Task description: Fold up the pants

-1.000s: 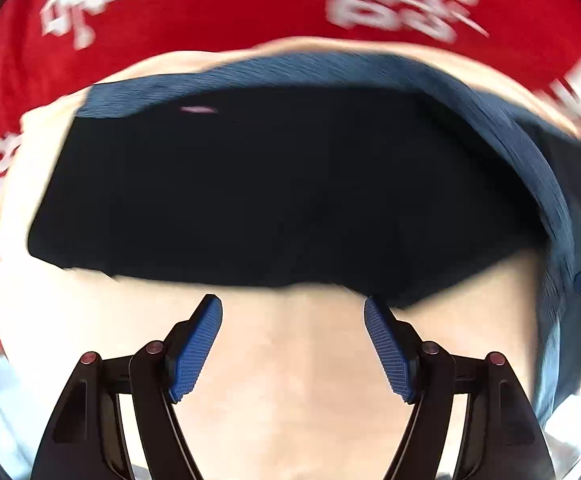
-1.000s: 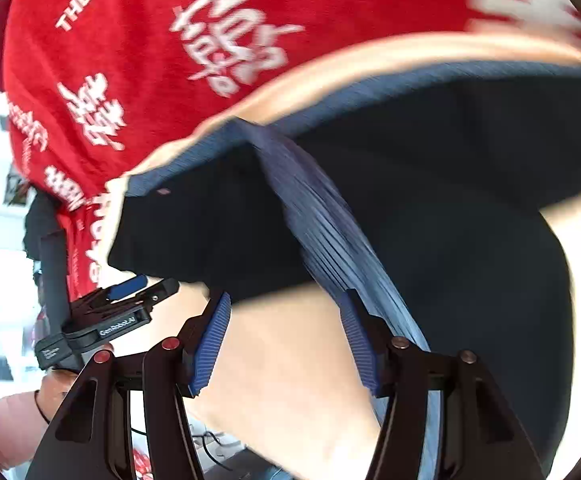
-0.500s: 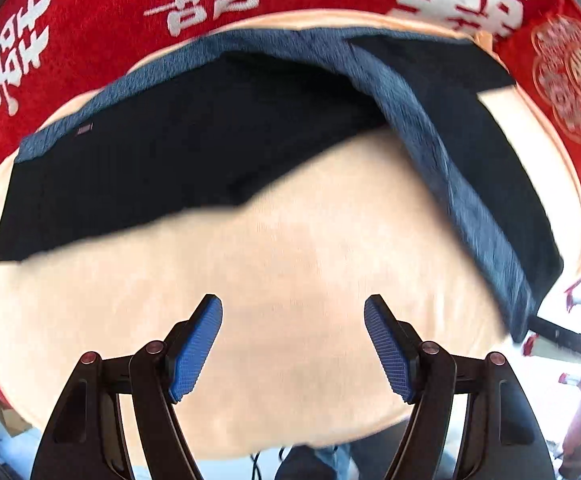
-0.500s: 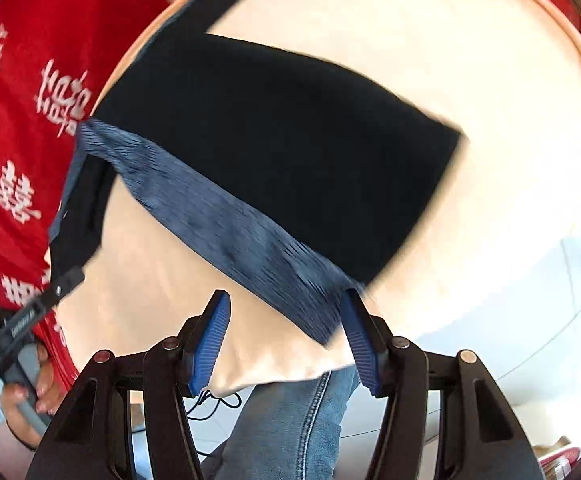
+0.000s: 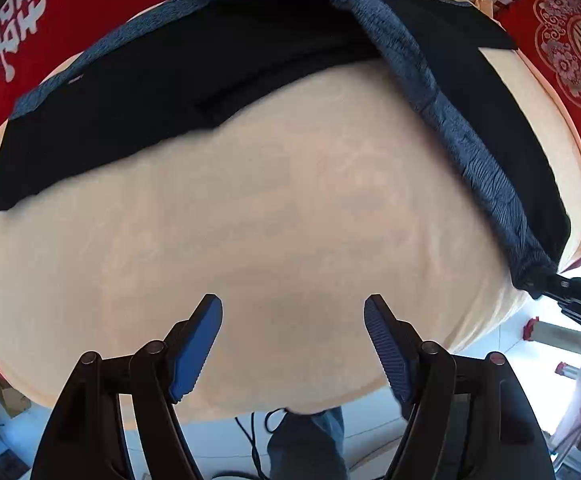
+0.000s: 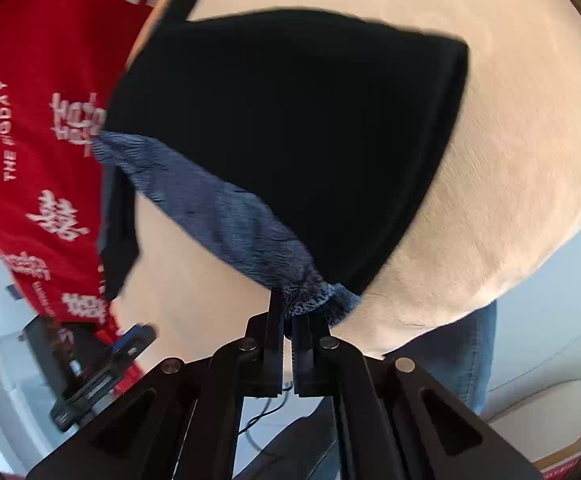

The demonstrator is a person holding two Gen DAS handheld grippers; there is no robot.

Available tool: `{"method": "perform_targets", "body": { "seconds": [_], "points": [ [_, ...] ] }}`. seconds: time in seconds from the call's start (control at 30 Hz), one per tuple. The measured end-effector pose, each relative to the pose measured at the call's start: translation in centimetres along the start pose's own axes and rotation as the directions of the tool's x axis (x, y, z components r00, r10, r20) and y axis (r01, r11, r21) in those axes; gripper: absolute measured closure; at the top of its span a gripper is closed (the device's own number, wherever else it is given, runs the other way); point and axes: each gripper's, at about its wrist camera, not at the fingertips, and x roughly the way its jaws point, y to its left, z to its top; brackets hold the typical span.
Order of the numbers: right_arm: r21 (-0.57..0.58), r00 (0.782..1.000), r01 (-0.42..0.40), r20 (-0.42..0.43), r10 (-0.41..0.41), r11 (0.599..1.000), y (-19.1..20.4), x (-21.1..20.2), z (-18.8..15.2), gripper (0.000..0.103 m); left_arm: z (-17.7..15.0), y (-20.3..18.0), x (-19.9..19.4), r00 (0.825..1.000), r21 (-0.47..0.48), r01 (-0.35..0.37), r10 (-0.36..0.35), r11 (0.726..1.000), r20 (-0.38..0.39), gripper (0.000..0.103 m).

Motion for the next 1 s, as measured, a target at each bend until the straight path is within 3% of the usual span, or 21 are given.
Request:
{"method": "perform_targets", "body": {
  "seconds": [0.07,0.23,0.4,0.5,0.57,0.6,0.63,0.67,0.7,0.8,0.9,0.97,1.0],
  "points": [
    [-0.065,0.999,-0.038,0.015,0.039,0.997,2.4,-2.3,2.1,0.100,1.7,-1.1,-0.4,1.000,-0.019,0.006,-0.006,1.000,0.022,0.028],
    [-0.260,0.994,-0.054,0.075,0.076,0.964,9.4,-8.3,12.5,0.100,6.9,-3.6,-1.1,0.998,-0.061,-0.008,0.012,0.998,0.060,0.028],
    [-0.448,0.991,0.052,0.135,0.010,0.893,15.4,-10.6,25.2,0.100,12.7,-3.9,-1.5,0.993,-0.141,-0.034,0.049,0.989,0.107,0.028],
    [-0.484,0.983,0.112,0.184,-0.024,0.868,17.7,-10.1,31.8,0.099,15.9,-2.9,-0.9,0.987,-0.203,-0.058,0.087,0.977,0.134,0.028],
    [-0.498,0.966,0.203,0.241,-0.091,0.843,19.2,-9.2,35.1,0.096,17.5,-2.8,-0.2,0.983,-0.247,-0.073,0.111,0.966,0.145,0.028],
    [-0.490,0.950,0.277,0.268,-0.160,0.827,19.4,-8.3,36.9,0.089,18.1,-2.7,0.2,0.982,-0.261,-0.080,0.122,0.962,0.146,0.028],
    [-0.485,0.939,0.324,0.272,-0.212,0.812,19.6,-7.5,38.2,0.059,18.7,-2.6,0.5,0.981,-0.273,-0.088,0.132,0.958,0.144,0.028],
    [-0.481,0.929,0.357,0.272,-0.251,0.801,19.9,-6.8,39.1,0.039,19.5,-2.5,0.8,0.980,-0.283,-0.094,0.139,0.955,0.144,0.028],
    [-0.483,0.925,0.365,0.288,-0.250,0.796,20.1,-6.9,39.3,0.013,19.8,-2.4,0.9,0.978,-0.286,-0.099,0.146,0.953,0.147,0.028],
    [-0.530,0.936,0.323,0.299,-0.183,0.784,20.4,-8.4,37.3,0.012,21.4,-2.1,1.1,0.968,-0.286,-0.141,0.193,0.948,0.162,0.028],
    [-0.517,0.941,0.321,0.268,-0.206,0.793,17.9,-7.9,34.4,0.014,22.7,-0.7,1.7,0.962,-0.320,-0.164,0.223,0.933,0.157,0.028],
    [-0.453,0.939,0.339,0.218,-0.267,0.824,14.2,-6.4,32.9,0.021,23.4,0.5,2.5,0.964,-0.357,-0.160,0.224,0.920,0.144,0.028],
    [-0.401,0.935,0.352,0.190,-0.299,0.846,12.1,-5.5,32.7,0.034,23.8,0.9,3.1,0.965,-0.366,-0.162,0.224,0.916,0.134,0.028]
  ]
}}
